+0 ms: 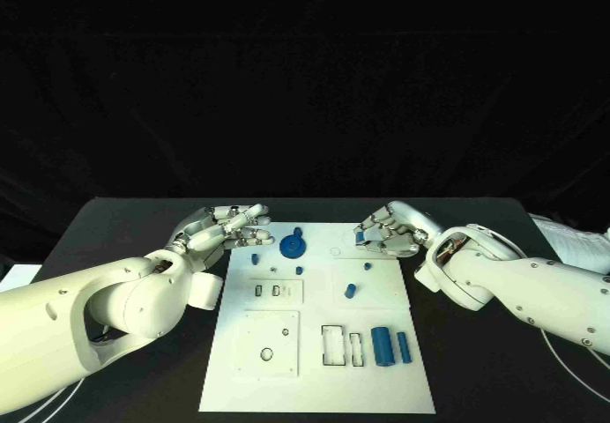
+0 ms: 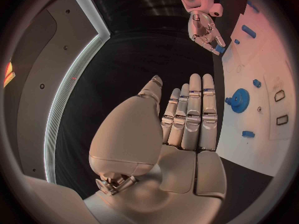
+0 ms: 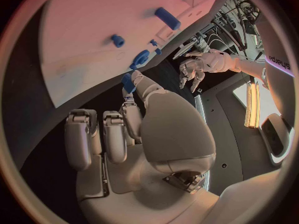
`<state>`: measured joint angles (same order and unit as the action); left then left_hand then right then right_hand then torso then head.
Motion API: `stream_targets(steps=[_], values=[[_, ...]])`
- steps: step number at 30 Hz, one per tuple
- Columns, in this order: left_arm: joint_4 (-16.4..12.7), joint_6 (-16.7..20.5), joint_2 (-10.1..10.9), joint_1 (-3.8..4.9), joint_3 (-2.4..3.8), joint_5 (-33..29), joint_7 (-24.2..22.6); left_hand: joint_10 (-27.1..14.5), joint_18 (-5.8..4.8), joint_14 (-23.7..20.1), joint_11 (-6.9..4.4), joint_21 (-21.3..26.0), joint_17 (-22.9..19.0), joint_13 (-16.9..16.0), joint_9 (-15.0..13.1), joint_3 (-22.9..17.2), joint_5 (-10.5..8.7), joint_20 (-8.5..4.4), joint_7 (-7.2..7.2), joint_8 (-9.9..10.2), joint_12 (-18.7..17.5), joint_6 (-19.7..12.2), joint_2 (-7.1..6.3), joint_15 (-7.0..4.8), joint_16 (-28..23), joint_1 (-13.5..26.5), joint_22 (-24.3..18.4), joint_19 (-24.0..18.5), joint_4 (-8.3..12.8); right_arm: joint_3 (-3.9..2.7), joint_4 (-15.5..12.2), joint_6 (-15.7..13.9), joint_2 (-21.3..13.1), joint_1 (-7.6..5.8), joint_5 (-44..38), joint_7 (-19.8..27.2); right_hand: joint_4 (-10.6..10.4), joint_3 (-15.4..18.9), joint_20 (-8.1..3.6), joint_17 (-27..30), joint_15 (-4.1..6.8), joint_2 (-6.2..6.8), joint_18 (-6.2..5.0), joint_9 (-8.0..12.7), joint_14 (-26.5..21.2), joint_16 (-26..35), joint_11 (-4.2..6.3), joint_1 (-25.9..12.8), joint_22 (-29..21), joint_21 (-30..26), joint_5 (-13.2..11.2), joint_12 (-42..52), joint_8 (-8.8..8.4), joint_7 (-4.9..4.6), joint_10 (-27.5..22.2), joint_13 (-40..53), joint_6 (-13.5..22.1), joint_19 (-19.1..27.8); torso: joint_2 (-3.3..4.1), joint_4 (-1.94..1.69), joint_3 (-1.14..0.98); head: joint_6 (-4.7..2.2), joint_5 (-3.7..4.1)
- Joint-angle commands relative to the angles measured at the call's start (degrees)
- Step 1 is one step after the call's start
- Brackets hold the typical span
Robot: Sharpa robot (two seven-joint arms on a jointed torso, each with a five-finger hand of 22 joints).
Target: Assemble the parts on the task board
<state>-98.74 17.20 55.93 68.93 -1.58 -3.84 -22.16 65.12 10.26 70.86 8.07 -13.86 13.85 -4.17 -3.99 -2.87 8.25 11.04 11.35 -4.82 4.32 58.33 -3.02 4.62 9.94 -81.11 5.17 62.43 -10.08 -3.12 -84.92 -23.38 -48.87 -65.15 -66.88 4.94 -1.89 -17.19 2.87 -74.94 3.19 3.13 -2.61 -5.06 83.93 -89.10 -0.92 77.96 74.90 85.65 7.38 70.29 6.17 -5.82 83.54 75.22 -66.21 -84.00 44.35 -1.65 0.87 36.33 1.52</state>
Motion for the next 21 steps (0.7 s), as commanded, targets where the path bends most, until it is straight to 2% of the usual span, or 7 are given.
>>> stream_targets(steps=[1, 6, 11, 16, 18, 19, 21], values=[[0.42, -1.14, -0.21, 0.01, 0.03, -0.14, -0.43, -0.25, 0.23, 0.2, 0.07, 0.18, 0.05, 0.08, 0.06, 0.1, -0.23, -0.11, 0.32, 0.36, -0.26, -0.23, 0.48, 0.1, -0.23, -0.15, -0.05, 0.4, 0.34, 0.02, -1.43, -0.49, 1.74, -0.11, -1.49, -3.08, -0.04, -0.27, -0.27, -14.11, 0.47, -1.42, 0.66, -0.69, 5.85, -0.27, 0.88, 0.77, 6.36, 0.21, -0.24, 0.2, 0.24, 1.15, 0.38, 3.26, -1.67, -1.9, -0.45, -0.34, 0.4, 0.51, -0.48], [0.95, -1.21, -0.37, 0.02, 0.03, -0.14, -0.46, -0.25, 0.23, 0.2, 0.07, 0.18, 0.05, 0.08, 0.06, 0.1, -0.23, -0.11, 0.32, 0.36, -0.26, -0.23, 0.48, 0.1, -0.23, -0.15, -0.05, 0.4, 0.34, 0.25, -2.03, 0.36, 5.31, 0.17, -4.15, -5.55, -0.05, -0.29, -0.29, -14.02, 0.5, -1.52, 0.63, -0.7, 5.83, -0.21, 0.9, 0.69, 6.23, 0.15, -0.31, 0.03, 0.24, 1.17, 0.34, 3.17, -1.7, -1.84, -0.87, -0.77, 0.88, 1.39, -1.03], [1.34, -1.31, -0.56, 0.03, 0.04, -0.14, -0.55, -0.25, 0.23, 0.2, 0.08, 0.2, 0.12, 0.08, 0.05, 0.09, -0.23, -0.1, 0.33, 0.39, -0.28, -0.23, 0.53, 0.11, -0.28, -0.17, -0.07, 0.41, 0.38, 0.45, -2.58, 0.83, 8.86, 1.56, -7.22, -8.29, -0.07, -0.23, -0.34, -13.77, 0.53, -1.54, 0.54, -0.7, 5.77, -0.05, 0.9, 0.37, 5.83, -0.05, -0.57, -0.54, 0.12, 1.14, 0.14, 2.86, -1.55, -1.65, -1.13, -1.4, 1.34, 1.88, -1.37], [1.54, -1.29, -0.66, 0.04, 0.04, -0.26, -0.54, -0.25, 0.23, 0.2, 0.08, 0.2, 0.12, 0.08, 0.05, 0.09, -0.23, -0.1, 0.33, 0.39, -0.28, -0.23, 0.53, 0.11, -0.28, -0.17, -0.07, 0.41, 0.38, 0.81, -2.52, 1.8, 11.44, 2.55, -11.21, -11.06, 0.02, -0.23, -0.36, -13.62, 0.54, -1.49, 0.5, -0.69, 5.74, 0.05, 0.9, 0.32, 5.64, -0.15, -0.66, -0.75, 0.03, 1.13, 0.05, 2.75, -1.43, -1.56, -1.26, -1.63, 1.63, 2.35, -1.56], [1.52, -1.3, -0.69, 0.05, 0.04, -0.31, -0.52, -0.25, 0.23, 0.2, 0.08, 0.2, 0.12, 0.08, 0.05, 0.09, -0.23, -0.1, 0.33, 0.39, -0.28, -0.23, 0.53, 0.11, -0.28, -0.17, -0.07, 0.41, 0.38, 0.99, -2.28, 2.15, 12.3, 2.78, -12.75, -12.1, 0.07, -0.22, -0.37, -13.55, 0.54, -1.45, 0.49, -0.68, 5.72, 0.1, 0.89, 0.3, 5.59, -0.18, -0.68, -0.8, 0.0, 1.12, 0.03, 2.72, -1.38, -1.53, -1.17, -1.46, 1.51, 2.39, -1.76], [1.5, -1.29, -0.7, 0.06, 0.05, -0.33, -0.51, -0.25, 0.23, 0.2, 0.08, 0.2, 0.12, 0.08, 0.05, 0.09, -0.23, -0.1, 0.33, 0.39, -0.28, -0.23, 0.53, 0.11, -0.28, -0.17, -0.07, 0.41, 0.38, 1.11, -2.07, 2.31, 12.76, 2.9, -13.7, -12.64, 0.08, -0.22, -0.37, -13.55, 0.54, -1.45, 0.49, -0.68, 5.72, 0.11, 0.89, 0.3, 5.58, -0.18, -0.68, -0.81, -0.01, 1.11, 0.02, 2.72, -1.37, -1.53, -1.18, -1.45, 1.54, 2.46, -1.84], [1.46, -1.28, -0.71, 0.06, 0.05, -0.35, -0.5, -0.25, 0.23, 0.2, 0.08, 0.2, 0.12, 0.08, 0.05, 0.09, -0.23, -0.1, 0.33, 0.39, -0.28, -0.23, 0.53, 0.11, -0.28, -0.17, -0.07, 0.41, 0.38, 1.31, -1.7, 2.67, 13.41, 3.1, -14.87, -13.34, 0.09, -0.21, -0.37, -13.53, 0.54, -1.43, 0.47, -0.67, 5.71, 0.12, 0.88, 0.24, 5.5, -0.22, -0.68, -0.86, -0.04, 1.09, 0.0, 2.69, -1.34, -1.49, -1.15, -1.43, 1.45, 2.52, -1.91]])
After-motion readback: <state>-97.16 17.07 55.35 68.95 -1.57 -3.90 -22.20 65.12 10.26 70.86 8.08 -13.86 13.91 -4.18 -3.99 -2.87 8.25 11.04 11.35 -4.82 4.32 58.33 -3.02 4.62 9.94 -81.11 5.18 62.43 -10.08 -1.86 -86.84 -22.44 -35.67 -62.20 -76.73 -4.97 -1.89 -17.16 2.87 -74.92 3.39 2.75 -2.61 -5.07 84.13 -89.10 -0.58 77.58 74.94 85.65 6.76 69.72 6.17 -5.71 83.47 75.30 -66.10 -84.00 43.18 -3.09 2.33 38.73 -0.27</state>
